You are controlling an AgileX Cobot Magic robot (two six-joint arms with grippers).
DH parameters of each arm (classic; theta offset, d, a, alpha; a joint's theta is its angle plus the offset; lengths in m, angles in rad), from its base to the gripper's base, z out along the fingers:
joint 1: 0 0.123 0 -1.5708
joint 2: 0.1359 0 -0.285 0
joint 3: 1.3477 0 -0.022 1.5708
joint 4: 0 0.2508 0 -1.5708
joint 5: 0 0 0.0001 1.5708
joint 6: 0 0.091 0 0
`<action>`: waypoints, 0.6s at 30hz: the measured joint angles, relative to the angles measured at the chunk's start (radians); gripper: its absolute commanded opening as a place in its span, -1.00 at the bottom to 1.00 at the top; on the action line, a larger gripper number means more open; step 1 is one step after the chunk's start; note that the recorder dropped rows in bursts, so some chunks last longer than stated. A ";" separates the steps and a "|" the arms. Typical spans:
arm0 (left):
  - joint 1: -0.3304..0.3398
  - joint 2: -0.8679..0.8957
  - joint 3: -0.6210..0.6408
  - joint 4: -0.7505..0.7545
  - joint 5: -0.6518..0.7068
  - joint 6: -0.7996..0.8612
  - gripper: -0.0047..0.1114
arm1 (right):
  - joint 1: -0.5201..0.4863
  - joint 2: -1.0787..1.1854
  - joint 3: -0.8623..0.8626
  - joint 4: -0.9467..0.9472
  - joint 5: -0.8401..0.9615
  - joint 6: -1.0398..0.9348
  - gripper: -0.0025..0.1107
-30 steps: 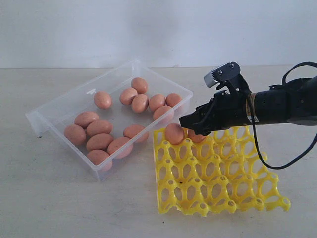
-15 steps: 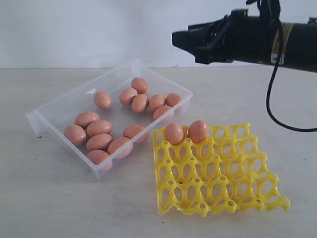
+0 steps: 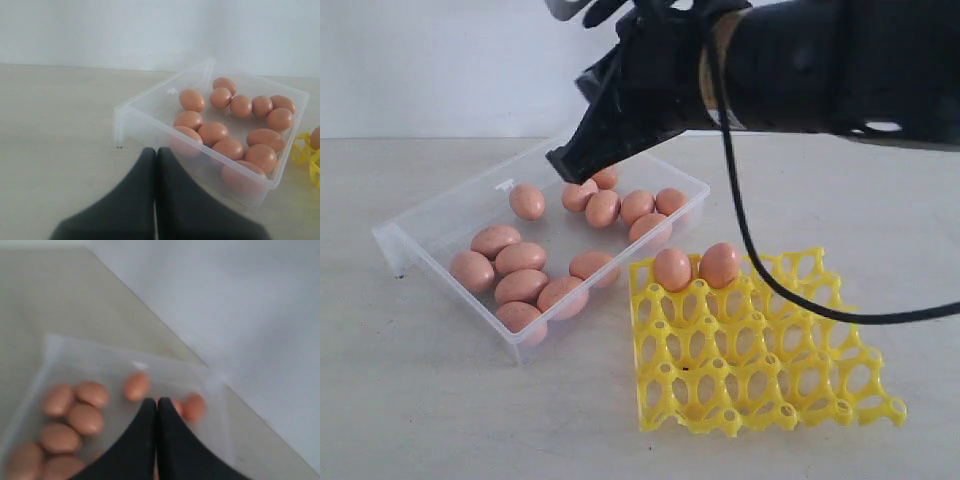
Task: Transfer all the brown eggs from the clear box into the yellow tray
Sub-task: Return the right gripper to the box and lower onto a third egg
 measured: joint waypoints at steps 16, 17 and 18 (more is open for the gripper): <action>0.000 0.000 0.000 0.000 0.000 0.000 -0.99 | -0.003 0.326 -0.692 1.380 1.005 -0.899 -0.96; 0.000 0.000 0.000 0.000 0.000 0.000 -0.99 | 0.002 0.336 -0.694 1.406 1.009 -0.906 -0.96; 0.000 0.000 0.000 0.000 0.000 0.000 -0.99 | 0.007 0.342 -0.694 1.421 1.012 -0.914 -0.96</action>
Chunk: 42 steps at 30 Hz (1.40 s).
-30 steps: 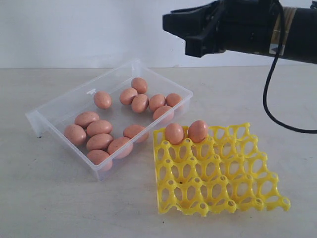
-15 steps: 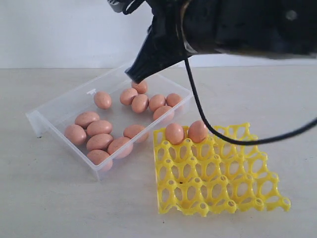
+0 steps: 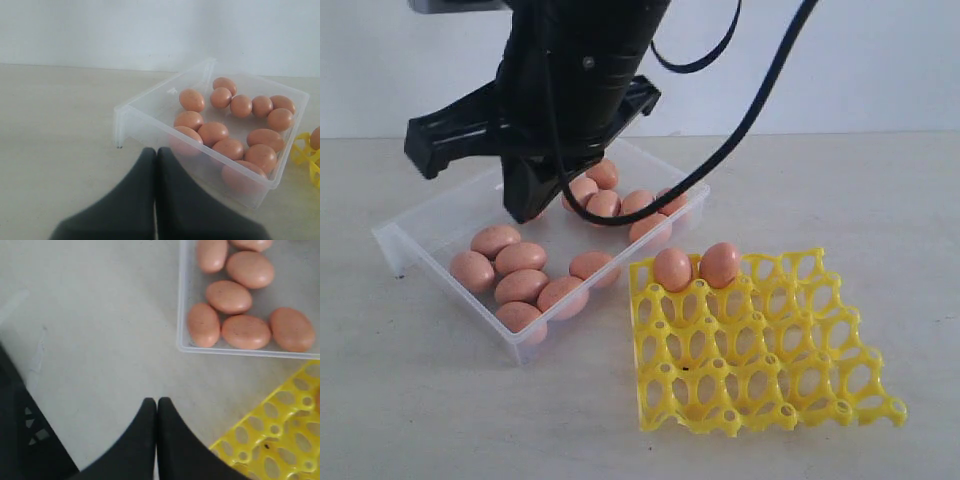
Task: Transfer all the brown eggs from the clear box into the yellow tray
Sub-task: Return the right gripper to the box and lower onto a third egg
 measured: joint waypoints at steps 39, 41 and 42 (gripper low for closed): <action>0.000 0.000 0.000 0.000 0.000 0.000 -0.99 | 0.015 0.420 -0.119 -0.165 -0.395 -0.783 -0.07; 0.000 0.000 0.000 0.000 0.000 0.000 -0.99 | 0.015 0.440 -0.119 -0.176 -0.427 -0.838 -0.07; 0.000 0.000 0.000 0.000 0.000 0.000 -0.99 | 0.015 0.450 -0.121 -0.181 -0.443 -0.855 -0.07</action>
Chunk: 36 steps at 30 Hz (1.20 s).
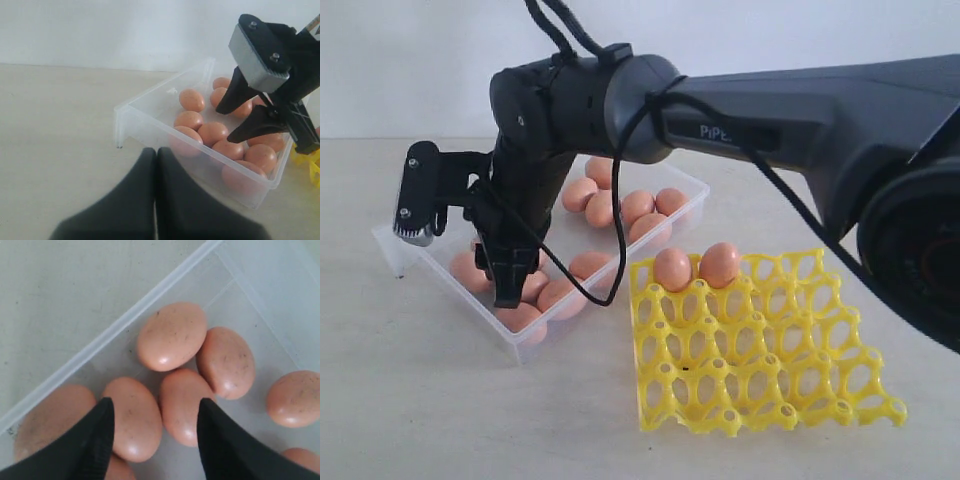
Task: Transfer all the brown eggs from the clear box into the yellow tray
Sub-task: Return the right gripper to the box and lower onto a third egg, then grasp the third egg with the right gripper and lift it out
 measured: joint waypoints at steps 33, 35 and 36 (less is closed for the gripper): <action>0.000 0.000 0.000 0.000 0.000 0.000 -0.99 | -0.049 0.093 -0.006 0.069 -0.002 0.114 -0.07; 0.000 0.000 0.000 0.000 0.000 0.000 -0.99 | -0.049 0.099 -0.006 0.072 -0.019 0.114 -0.07; 0.000 0.000 0.000 0.000 0.000 0.000 -0.99 | -0.049 0.102 -0.006 0.072 -0.030 0.114 -0.08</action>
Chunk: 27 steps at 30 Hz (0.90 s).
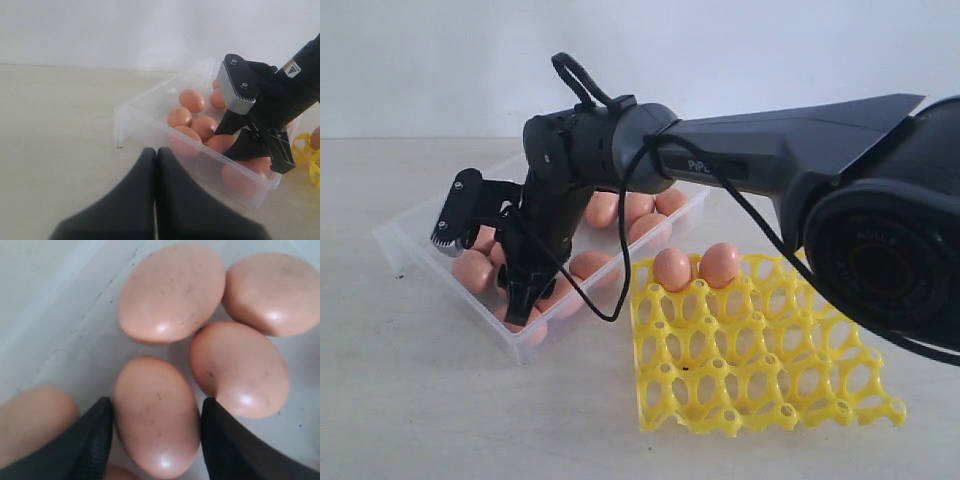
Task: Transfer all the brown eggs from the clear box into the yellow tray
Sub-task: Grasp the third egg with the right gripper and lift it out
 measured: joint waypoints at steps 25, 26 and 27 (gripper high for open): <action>0.000 0.000 0.000 0.000 0.000 0.000 -0.99 | -0.004 -0.089 0.002 0.058 -0.147 0.567 -0.96; 0.000 0.000 0.000 0.000 0.000 0.000 -0.99 | -0.008 -0.108 0.015 0.092 -0.185 0.618 -0.96; 0.000 0.000 0.000 0.000 0.000 0.000 -0.99 | -0.012 -0.128 0.033 0.134 -0.227 0.655 -0.96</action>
